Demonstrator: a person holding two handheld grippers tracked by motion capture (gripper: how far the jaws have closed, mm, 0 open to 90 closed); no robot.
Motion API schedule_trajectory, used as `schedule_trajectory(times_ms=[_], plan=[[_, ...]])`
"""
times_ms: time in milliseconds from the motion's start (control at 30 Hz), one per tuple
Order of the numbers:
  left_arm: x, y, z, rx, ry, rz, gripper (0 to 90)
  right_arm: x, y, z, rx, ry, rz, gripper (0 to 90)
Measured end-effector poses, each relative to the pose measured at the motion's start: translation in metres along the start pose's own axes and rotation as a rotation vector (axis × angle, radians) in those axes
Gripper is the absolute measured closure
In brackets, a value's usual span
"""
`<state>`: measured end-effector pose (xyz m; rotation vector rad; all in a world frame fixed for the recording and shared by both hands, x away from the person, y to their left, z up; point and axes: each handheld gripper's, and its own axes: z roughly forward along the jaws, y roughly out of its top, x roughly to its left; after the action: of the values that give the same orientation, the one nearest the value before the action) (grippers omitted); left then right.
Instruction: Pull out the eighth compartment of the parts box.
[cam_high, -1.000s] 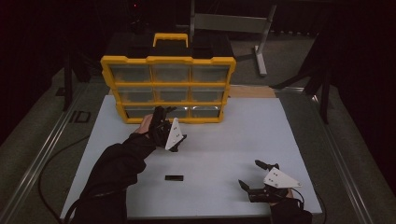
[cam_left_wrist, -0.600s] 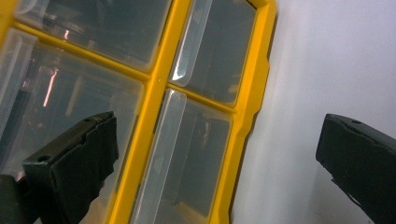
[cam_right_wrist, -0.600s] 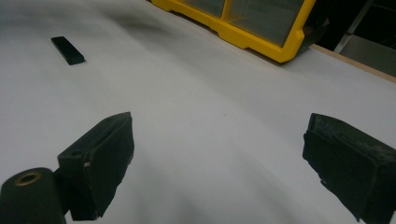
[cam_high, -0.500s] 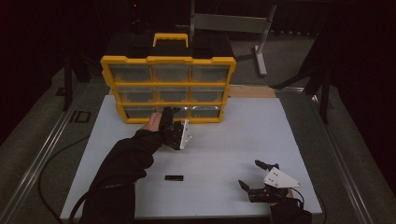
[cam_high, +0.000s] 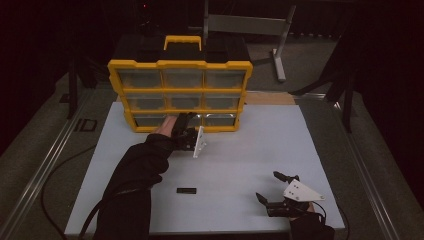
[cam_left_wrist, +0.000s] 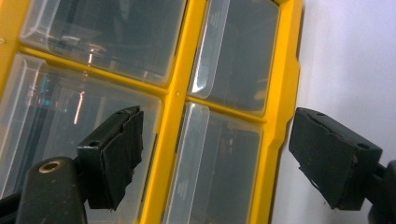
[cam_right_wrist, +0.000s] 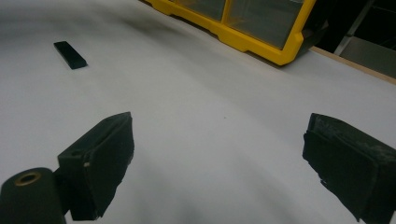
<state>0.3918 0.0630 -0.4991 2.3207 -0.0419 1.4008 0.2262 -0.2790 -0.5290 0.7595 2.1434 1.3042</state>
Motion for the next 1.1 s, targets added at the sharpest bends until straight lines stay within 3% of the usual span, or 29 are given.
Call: schedule_trajectory(times_ms=[367,467,600,633,833,1100], plan=[[-0.003,-0.002,0.013,0.034,-0.005,0.022,28.4,-0.001,0.0,-0.001,-0.005,0.001,0.009,8.9],[-0.003,-0.001,0.015,0.037,0.013,0.012,32.1,-0.001,0.0,-0.001,-0.002,0.0,0.007,8.9],[-0.003,-0.001,0.018,0.052,0.032,0.027,35.2,-0.001,0.0,0.0,-0.002,-0.001,0.006,8.9],[-0.003,-0.001,0.02,0.054,0.027,0.013,36.5,-0.001,0.0,0.0,-0.002,0.0,0.006,8.9],[-0.005,-0.001,0.027,0.081,0.035,0.015,44.2,-0.002,-0.001,-0.001,-0.002,-0.002,0.008,8.9],[-0.007,-0.001,0.03,0.11,0.063,0.049,49.6,-0.002,0.0,-0.001,-0.004,-0.002,0.011,8.9]])
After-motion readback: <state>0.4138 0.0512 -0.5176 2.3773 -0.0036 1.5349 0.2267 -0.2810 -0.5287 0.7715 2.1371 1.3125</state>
